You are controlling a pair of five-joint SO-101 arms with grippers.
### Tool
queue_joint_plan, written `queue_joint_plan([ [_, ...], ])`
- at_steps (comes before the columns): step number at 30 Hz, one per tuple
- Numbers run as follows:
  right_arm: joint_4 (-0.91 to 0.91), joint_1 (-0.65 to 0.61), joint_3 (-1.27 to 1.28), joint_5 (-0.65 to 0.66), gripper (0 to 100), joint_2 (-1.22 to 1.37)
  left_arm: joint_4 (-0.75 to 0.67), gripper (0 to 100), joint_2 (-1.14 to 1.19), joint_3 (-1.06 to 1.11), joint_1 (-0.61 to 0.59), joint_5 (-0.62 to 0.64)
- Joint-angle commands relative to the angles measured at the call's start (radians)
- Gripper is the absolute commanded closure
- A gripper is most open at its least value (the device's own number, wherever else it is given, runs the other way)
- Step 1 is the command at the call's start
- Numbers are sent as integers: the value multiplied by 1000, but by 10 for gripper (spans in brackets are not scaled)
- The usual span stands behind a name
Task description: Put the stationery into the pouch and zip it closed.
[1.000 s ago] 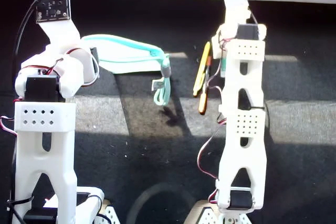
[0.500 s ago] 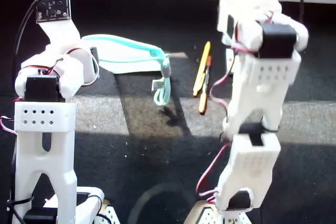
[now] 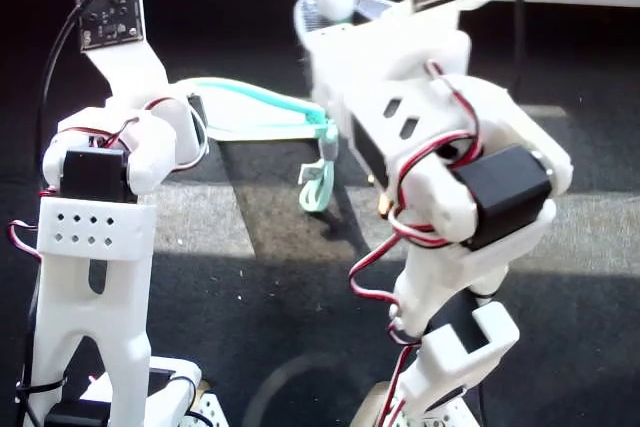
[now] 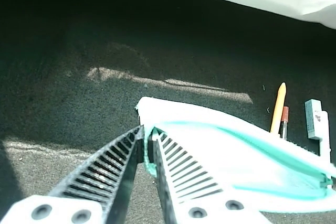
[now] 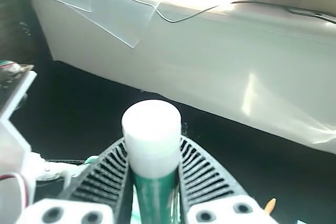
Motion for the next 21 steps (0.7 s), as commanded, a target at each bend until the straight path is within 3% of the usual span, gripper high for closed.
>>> queue_joint_plan([
  [1, -30, -82, -2, -11, 993, 8, 29, 991, 19, 18, 24, 46],
  [9, -110, -124, -5, -11, 993, 174, 37, 991, 10, 16, 33, 48],
  [21, -108, -74, -12, -15, 993, 349, 123, 991, 8, -81, 28, 49],
])
